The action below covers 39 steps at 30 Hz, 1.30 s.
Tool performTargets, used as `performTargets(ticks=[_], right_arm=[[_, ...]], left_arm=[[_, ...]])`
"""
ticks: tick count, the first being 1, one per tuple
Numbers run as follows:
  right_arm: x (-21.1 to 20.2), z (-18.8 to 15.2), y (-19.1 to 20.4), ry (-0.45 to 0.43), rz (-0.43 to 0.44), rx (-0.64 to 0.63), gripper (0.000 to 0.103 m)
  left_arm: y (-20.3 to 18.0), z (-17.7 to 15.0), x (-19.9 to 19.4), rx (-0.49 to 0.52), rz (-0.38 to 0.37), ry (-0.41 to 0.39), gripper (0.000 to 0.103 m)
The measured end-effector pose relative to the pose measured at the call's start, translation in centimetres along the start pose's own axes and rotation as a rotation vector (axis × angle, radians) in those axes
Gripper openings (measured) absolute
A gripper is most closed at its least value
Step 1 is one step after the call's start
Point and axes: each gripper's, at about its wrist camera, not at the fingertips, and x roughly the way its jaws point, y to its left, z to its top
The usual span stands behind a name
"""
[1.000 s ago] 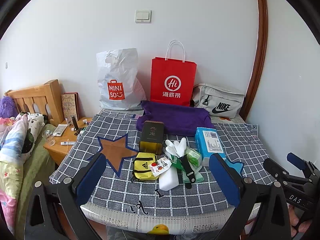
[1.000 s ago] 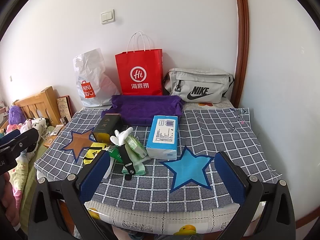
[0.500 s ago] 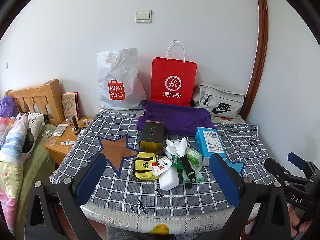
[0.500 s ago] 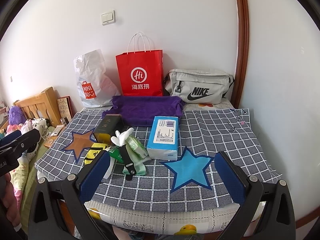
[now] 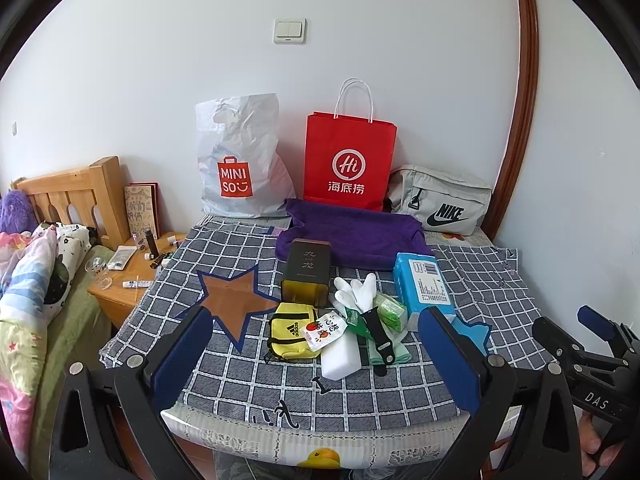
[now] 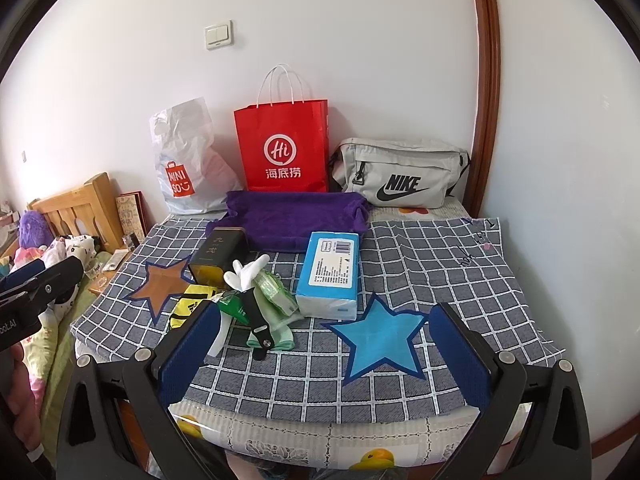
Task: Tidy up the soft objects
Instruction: 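Grasp the green-wrapped bar with the right tool while the left tool approaches the white snack packet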
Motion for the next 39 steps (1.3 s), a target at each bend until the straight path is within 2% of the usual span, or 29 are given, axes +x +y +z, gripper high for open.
performTargets(ticks=[5,13,17,19,25,27,29,34,39], right_arm=[[0.4,-0.2,-0.3,-0.009,0.022,0.008,0.102],[2.9,-1.1,-0.3,0.024,0.065,0.005,0.102],[4.5,-1.8,-0.2,0.037,0.090,0.003,0.102],[5.6,-2.1,0.0,0.047,0.100,-0.004,0.102],[9.7,-3.0,1.0,0.094,0.104,-0.064,0.099],[11.5,-3.2,1.3,0.126,0.133,-0.077,0.095],[13.5,-3.3,1.5,0.160,0.165,-0.082,0.083],[16.8,-3.1,3.1,0.149,0.170,-0.173,0.074],[20.0,-2.7,4.4,0.187,0.180,-0.235,0.062]], left_arm=[[0.7,-0.1,1.0,-0.005,0.021,0.021,0.103],[2.4,-0.8,5.2,-0.029,0.046,0.105,0.101],[3.3,-1.8,7.8,-0.043,0.043,0.164,0.100],[3.6,-2.4,9.1,-0.050,0.050,0.187,0.096],[5.2,-4.2,13.3,-0.086,0.075,0.267,0.095],[5.7,-4.8,14.5,-0.089,0.079,0.283,0.090],[6.2,-5.3,15.7,-0.094,0.086,0.308,0.087],[7.2,-6.4,18.7,-0.103,0.079,0.376,0.087],[7.8,-6.8,20.1,-0.091,0.075,0.420,0.087]])
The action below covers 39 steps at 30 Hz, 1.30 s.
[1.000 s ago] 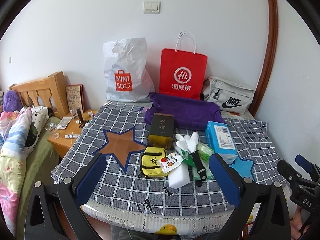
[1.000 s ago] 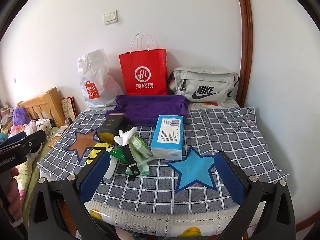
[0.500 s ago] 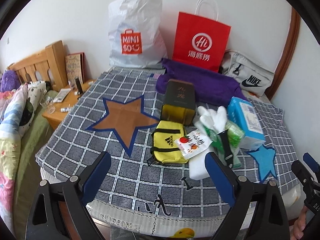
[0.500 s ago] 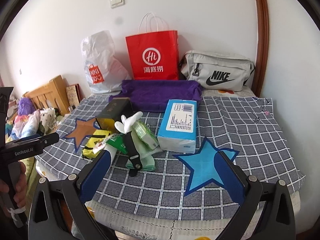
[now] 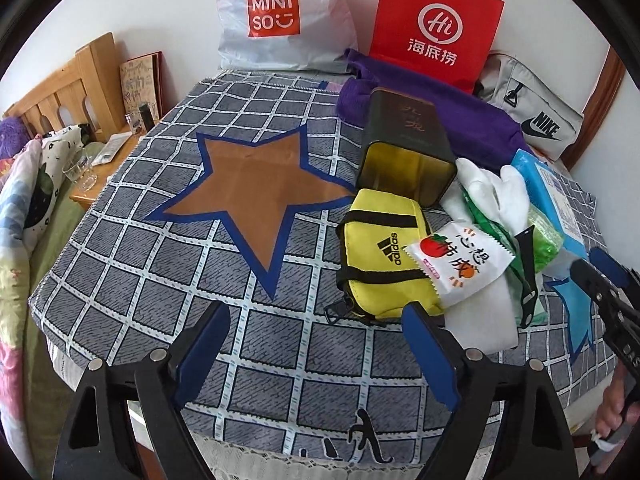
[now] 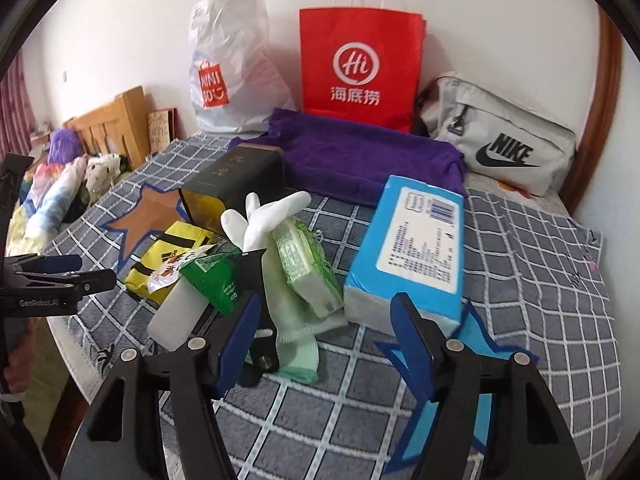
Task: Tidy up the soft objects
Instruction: 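Grasp the green-wrapped bar with the right tool while the left tool approaches the white snack packet, then grasp the white snack packet with the left tool while the right tool holds the bar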
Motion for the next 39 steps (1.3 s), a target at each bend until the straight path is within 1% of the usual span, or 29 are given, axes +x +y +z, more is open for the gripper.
performTargets(ticks=[1,2,7,9,12,15,16,17,21,24,28,32,37,39], right_arm=[[0.6,0.2,-0.1,0.008,0.006,0.001,0.058],[1.4,0.4,-0.1,0.022,0.010,0.001,0.057],[3.1,0.7,0.6,0.040,-0.011,-0.049,0.056],[3.3,0.9,0.9,0.037,-0.015,-0.062,0.056],[4.1,1.4,1.2,0.049,-0.031,-0.081,0.054],[4.7,1.9,1.7,0.056,-0.071,-0.118,0.039],[4.9,1.9,1.7,0.063,-0.066,-0.120,0.027],[5.1,2.0,1.5,0.079,-0.049,-0.111,0.019],[4.6,2.0,1.2,0.068,-0.024,-0.077,0.018],[3.4,2.1,0.4,0.045,-0.008,-0.023,0.018],[1.0,2.0,-0.6,0.003,-0.004,0.035,0.018],[-1.4,1.7,-1.2,-0.032,0.003,0.059,0.018],[-3.3,0.2,-2.3,-0.031,-0.012,0.080,0.018],[-3.9,-0.7,-2.6,-0.025,-0.016,0.088,0.018]], left_arm=[[0.2,0.1,0.2,-0.001,0.002,0.004,0.087],[0.4,0.2,0.5,-0.002,0.003,0.005,0.087],[1.3,0.4,1.2,-0.014,-0.004,0.017,0.087],[1.5,0.5,1.4,-0.016,-0.016,0.016,0.087],[1.4,0.5,1.6,-0.012,-0.044,0.021,0.087],[1.3,0.4,1.7,-0.007,-0.060,0.020,0.087],[1.3,0.4,1.7,-0.007,-0.060,0.021,0.087],[1.4,0.4,1.7,-0.008,-0.062,0.022,0.087],[1.7,0.4,1.9,-0.017,-0.072,0.025,0.087],[1.8,0.4,1.9,-0.021,-0.077,0.023,0.087],[1.8,0.4,1.7,-0.023,-0.082,0.021,0.087],[1.9,0.3,1.4,-0.023,-0.080,0.019,0.087],[1.5,0.0,0.9,-0.007,-0.086,0.019,0.087],[1.0,-0.2,0.8,0.002,-0.102,0.025,0.087]])
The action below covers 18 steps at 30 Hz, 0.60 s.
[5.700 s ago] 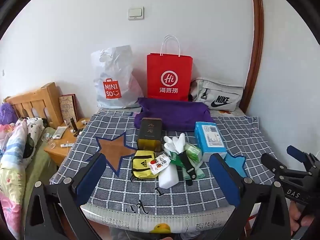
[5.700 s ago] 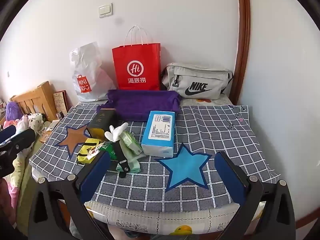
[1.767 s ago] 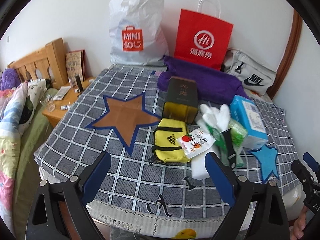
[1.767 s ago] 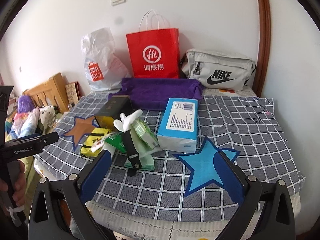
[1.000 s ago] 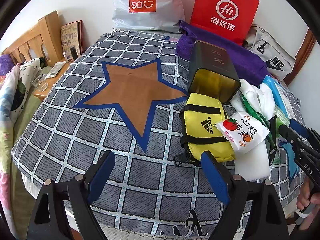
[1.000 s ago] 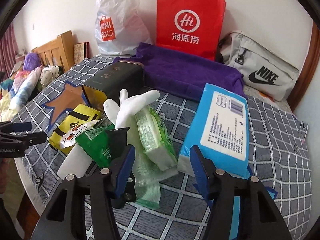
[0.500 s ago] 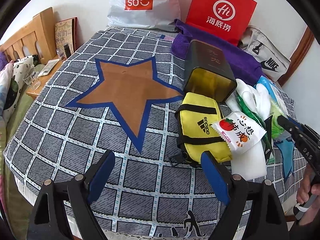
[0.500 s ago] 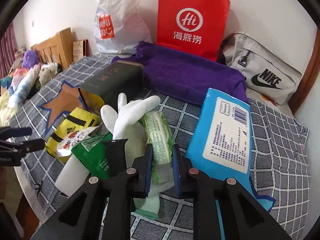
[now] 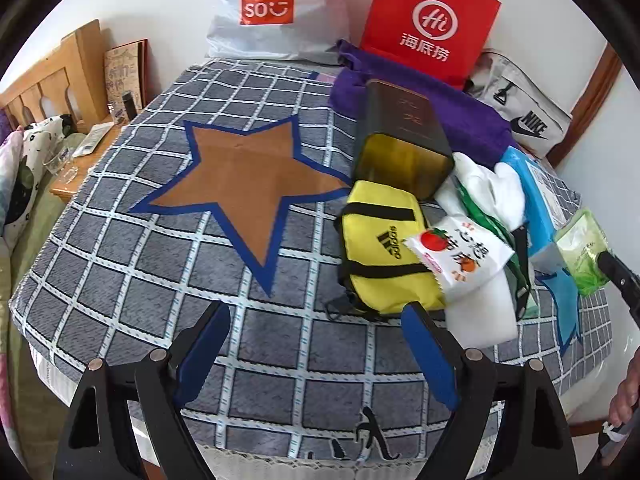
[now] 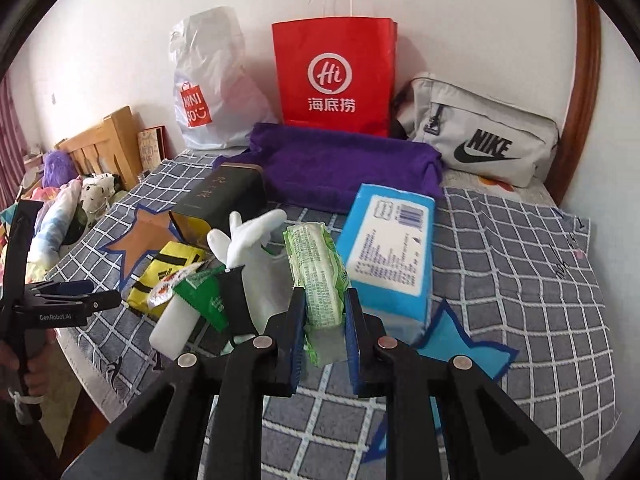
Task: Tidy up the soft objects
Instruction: 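Grasp the white snack packet with the left tool while the right tool holds the bar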
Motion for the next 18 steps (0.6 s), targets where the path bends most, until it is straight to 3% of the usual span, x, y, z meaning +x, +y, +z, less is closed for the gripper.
performTargets(ticks=[6,18], right_arm=[[-0.4,-2.8,-1.2,0.037,0.009,0.024,0.018],[2.6,-5.5,-2.5,0.122,0.029,0.044,0.022]], left_arm=[[-1.5,-0.7,0.2,0.020,-0.033,0.024,0.087],[-4.4,0.7,-0.5,0.049,-0.168,-0.047,0.087]])
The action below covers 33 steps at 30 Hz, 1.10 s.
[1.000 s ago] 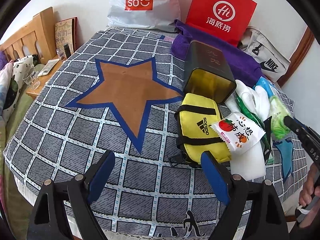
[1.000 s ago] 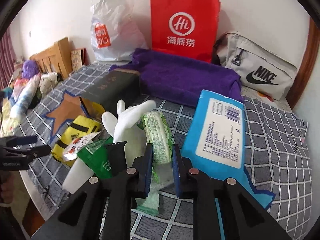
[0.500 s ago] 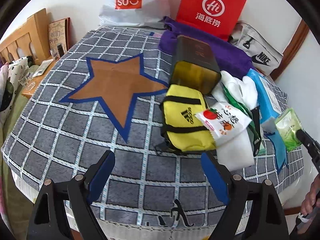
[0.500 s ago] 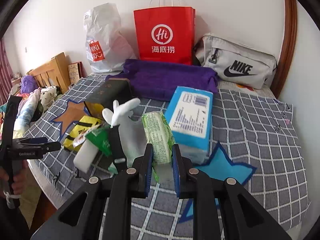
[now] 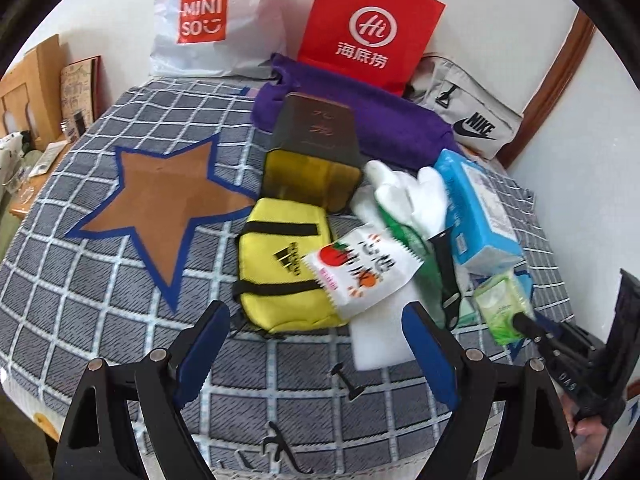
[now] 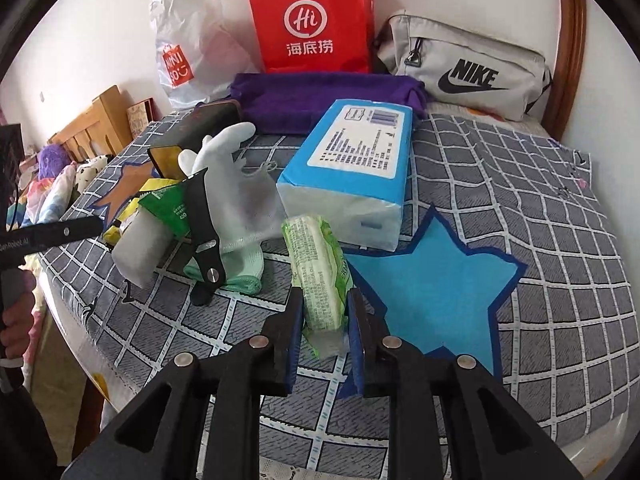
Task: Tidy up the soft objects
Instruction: 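Grasp the white snack packet with the left tool while the right tool holds the bar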
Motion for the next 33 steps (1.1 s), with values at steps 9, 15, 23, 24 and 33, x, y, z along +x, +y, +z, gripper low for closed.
performTargets(ticks=[9,15,23,24,33], right_arm=[[1.0,0.2,-0.7,0.008,0.045,0.000,0.022],[1.8,0.5,-1.2,0.015,0.062,0.010,0.023],[2.9,0.8,-1.5,0.036,0.068,0.023,0.023],[3.0,0.9,-1.5,0.037,0.067,0.022,0.023],[3.1,0.9,-0.9,0.046,0.046,0.007,0.023]], left_arm=[[-1.8,1.8,3.6,0.010,-0.067,0.057,0.087],[-2.5,2.1,5.3,0.010,-0.122,0.051,0.075],[-2.6,2.6,4.1,0.034,-0.147,0.032,0.054],[-2.4,2.6,3.9,0.038,-0.140,0.028,0.053],[0.0,2.7,2.8,0.000,-0.149,0.001,0.032]])
